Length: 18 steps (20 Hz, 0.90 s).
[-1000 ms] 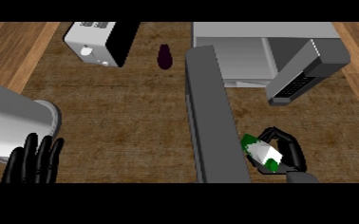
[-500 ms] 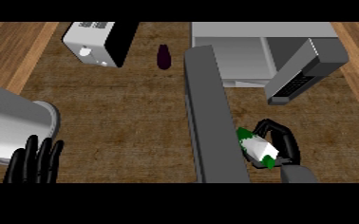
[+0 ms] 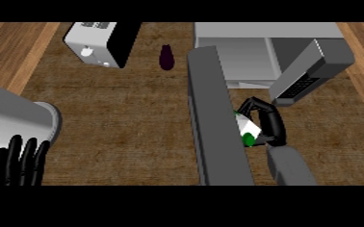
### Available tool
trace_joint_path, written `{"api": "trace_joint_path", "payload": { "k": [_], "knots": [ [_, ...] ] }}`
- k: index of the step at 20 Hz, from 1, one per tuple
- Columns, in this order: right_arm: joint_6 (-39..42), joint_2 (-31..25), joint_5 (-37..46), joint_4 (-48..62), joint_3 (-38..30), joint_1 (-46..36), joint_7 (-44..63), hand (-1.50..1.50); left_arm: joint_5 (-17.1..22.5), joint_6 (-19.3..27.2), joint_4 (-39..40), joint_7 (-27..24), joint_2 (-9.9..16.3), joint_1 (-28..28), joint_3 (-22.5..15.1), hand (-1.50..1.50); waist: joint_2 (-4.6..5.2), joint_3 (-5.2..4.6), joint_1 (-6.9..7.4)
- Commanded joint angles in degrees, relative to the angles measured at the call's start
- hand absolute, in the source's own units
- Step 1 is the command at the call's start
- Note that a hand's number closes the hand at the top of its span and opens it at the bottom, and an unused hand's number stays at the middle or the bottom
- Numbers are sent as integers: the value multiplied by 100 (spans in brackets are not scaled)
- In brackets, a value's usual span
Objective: Pick up the milk, place it into the microwave and close the microwave
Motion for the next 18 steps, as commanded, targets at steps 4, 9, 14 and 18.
{"api": "trace_joint_path", "payload": {
  "k": [4, 9, 14, 18],
  "knots": [
    [-1277, 289, 497, 931, -152, -1286, 744, 150, 128, -192, 0, -27, 110, 74, 86, -150, 27, 6, 82],
    [-1547, -117, 520, 2029, -606, -2422, 953, 150, 220, -352, 263, -461, 52, 263, 15, -150, 54, 7, 202],
    [-1750, -458, 685, 3069, -776, -3104, 777, 150, 175, -259, 412, -112, 11, -244, 124, -150, 102, 14, 223],
    [-1975, -965, 701, 3431, -967, -3455, 930, 150, 360, -459, 303, -295, 127, -92, 211, -150, 171, 17, 396]
  ]
}}
